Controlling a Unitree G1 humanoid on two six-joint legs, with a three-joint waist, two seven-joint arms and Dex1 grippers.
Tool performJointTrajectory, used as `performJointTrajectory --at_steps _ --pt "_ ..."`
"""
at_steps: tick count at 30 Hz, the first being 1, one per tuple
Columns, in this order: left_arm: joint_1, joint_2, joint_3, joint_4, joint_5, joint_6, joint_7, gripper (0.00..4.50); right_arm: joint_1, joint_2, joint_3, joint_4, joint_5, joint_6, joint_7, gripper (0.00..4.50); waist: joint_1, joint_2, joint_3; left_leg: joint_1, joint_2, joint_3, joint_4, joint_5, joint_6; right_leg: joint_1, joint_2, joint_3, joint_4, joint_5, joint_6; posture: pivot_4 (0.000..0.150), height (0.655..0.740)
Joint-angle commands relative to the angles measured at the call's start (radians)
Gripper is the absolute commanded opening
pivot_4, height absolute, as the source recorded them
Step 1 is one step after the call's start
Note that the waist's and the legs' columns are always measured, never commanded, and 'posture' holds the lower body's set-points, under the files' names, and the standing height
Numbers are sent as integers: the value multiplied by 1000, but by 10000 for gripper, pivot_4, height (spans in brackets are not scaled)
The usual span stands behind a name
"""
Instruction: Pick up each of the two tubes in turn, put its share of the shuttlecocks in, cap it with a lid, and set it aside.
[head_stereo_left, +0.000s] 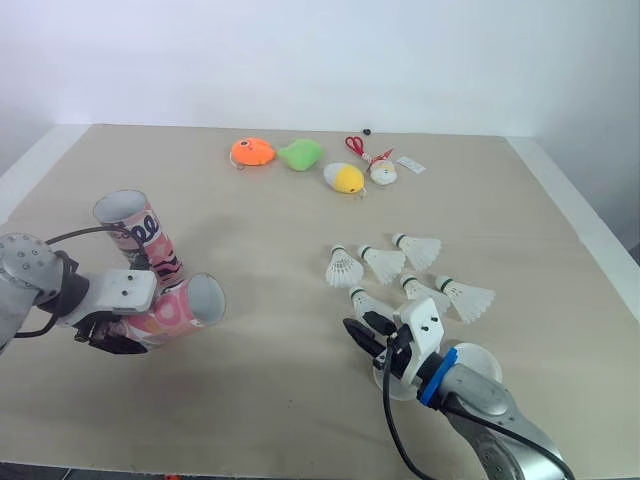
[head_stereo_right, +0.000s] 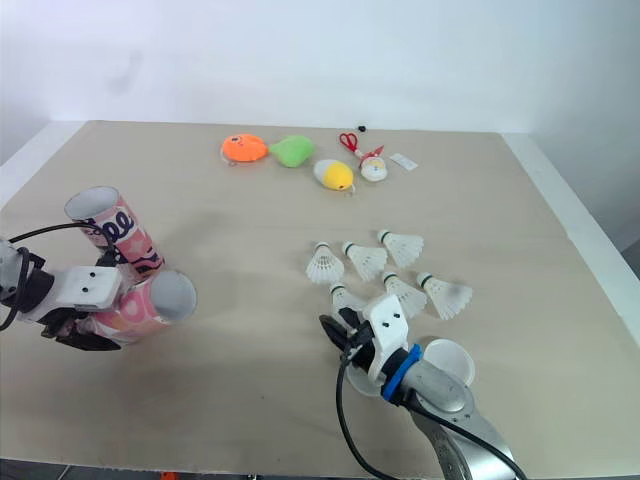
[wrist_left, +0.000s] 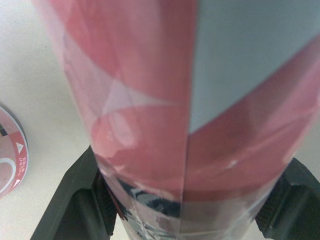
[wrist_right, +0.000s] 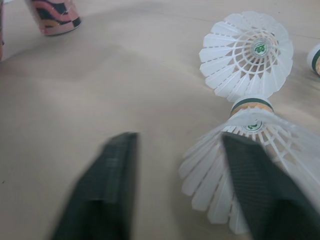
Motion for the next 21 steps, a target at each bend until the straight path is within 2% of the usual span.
performJointTrajectory --at_steps 1,6,12,16,21 --pt "39 -5 28 -57 -36 27 16 29143 0 21 -10 -10 9 -27 -7 1740 0 0 0 0 0 0 0 0 0 0 0 0 0 0 0 1500 7400" --pt "110 9 94 -139 -89 67 22 29143 41 26 -39 -18 42 -37 15 755 -1 0 0 0 0 0 0 0 0 0 0 0 0 0 0 1500 7400" --pt "100 29 143 -232 -155 158 38 29143 62 -54 -114 -102 136 -43 113 755 -1 -1 1 0 1 0 0 0 0 0 1 0 0 0 0 1500 7400" --pt "36 11 100 -287 -181 249 52 29143 -83 -127 -138 -176 231 33 146 755 -5 -2 2 1 2 -1 1 0 0 0 4 1 1 1 -2 1500 7400" --pt "-48 -37 -9 -268 -135 283 79 29143 -285 -214 -84 -172 264 80 229 755 -3 -1 2 1 3 -5 1 1 0 1 9 2 1 2 -4 1500 7400"
